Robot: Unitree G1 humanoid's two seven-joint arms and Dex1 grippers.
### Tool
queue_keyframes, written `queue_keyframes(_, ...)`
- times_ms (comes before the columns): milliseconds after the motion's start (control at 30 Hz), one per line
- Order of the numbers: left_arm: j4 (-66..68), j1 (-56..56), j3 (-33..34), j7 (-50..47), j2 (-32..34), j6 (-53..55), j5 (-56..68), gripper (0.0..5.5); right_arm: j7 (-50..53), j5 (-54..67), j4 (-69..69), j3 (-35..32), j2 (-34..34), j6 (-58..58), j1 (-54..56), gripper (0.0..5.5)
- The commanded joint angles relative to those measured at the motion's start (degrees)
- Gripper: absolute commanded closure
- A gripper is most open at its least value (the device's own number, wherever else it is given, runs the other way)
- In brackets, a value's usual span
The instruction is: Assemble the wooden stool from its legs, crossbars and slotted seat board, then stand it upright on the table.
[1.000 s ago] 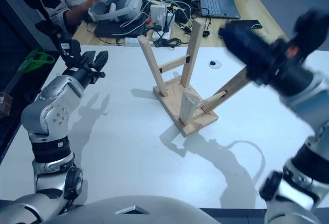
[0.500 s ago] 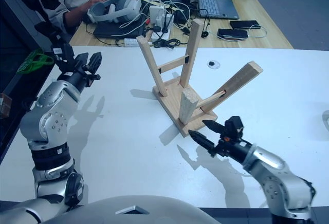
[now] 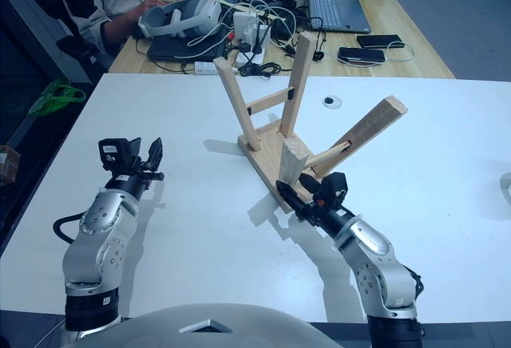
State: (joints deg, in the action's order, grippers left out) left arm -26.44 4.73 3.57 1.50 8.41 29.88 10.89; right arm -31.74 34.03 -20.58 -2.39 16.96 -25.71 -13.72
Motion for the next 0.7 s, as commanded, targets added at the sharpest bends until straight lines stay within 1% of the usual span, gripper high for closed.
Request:
queue_keyframes(33, -0.17, -0.99, 0.07, 0.23, -0.21, 0.55, -0.20, 3.23, 2.32, 7.17, -0.74, -2.82, -1.95, -5.28, 0.94, 3.09)
queue_keyframes(100, -0.10, -1.38, -0.16, 0.27, -0.28, 0.63, -0.28, 3.23, 4.13, 10.23, -0.71, -4.27, -2.88, -7.60, 1.60, 3.29)
queue_keyframes(333, 0.69, -3.02, -0.39, 0.38, -0.42, 0.56, -0.55, 3.23, 12.21, 19.88, 1.24, -9.08, -5.95, -14.72, 5.21, 3.59)
queue_keyframes(500, 0.76, -3.53, -0.54, 0.46, -0.20, 0.70, -0.78, 3.23, 18.90, 23.47, 4.61, -12.25, -8.31, -15.86, 8.82, 3.74)
queue_keyframes(700, 1.19, -4.28, -0.49, 0.81, 0.27, 1.08, -0.83, 3.23, 30.44, 28.09, 14.63, -17.97, -14.34, -14.10, 16.56, 3.90)
